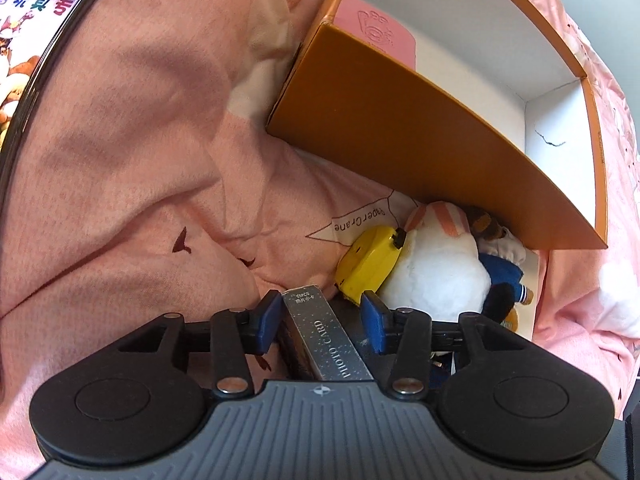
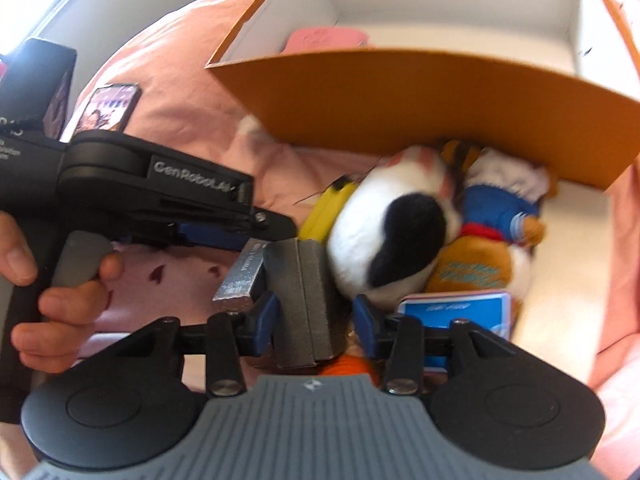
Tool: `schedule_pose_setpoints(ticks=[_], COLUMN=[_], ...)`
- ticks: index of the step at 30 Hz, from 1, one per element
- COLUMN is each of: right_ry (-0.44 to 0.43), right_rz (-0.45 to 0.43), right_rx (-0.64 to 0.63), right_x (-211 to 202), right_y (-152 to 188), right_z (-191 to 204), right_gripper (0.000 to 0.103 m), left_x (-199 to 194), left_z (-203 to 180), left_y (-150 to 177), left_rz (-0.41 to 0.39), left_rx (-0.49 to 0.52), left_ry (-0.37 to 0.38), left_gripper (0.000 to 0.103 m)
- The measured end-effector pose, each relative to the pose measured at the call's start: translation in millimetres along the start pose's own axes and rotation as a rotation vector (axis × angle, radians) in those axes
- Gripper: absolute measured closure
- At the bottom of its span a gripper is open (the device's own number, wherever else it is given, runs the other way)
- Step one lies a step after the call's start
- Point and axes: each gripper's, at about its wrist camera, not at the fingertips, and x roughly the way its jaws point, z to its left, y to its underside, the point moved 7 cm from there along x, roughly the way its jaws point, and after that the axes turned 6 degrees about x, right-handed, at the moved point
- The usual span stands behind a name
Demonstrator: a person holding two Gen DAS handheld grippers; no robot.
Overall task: Organize objects
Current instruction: 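Grasp the silver PHOTO CARD box with the left tool while the right tool grasps the grey box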
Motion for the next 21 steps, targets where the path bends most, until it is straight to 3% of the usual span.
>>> schedule_pose_setpoints(ticks=[1,5,13,14,21], right_ry=[-0.015,0.004,0.007,0.012,0.014], right_rz=[0.01,0.017,0.039,0.042,0.013], right_rx=[-0.003,-0.004,-0.038,-0.024,-0.08], right_x=[0,0,-1,-1,-3], right_y=[2,2,8,7,6], right_z=[4,7,9,7,15], right_gripper=[0.07,0.071,0.069,0.064,0.062], left_x=[-1,-4,-1,-3,-5], left_z=[1,0,3,4,3], left_y=[1,2,5,6,9], left_rz=[0.001,0.012,0.019,0.019,0.032], left_rx=[0.006,0.023,0.038,0.042,0.06], left_ry=[0.002,0.007,0.006,0.01,0.006], left_gripper=[0.05,0.05,0.049,0.049,0.052])
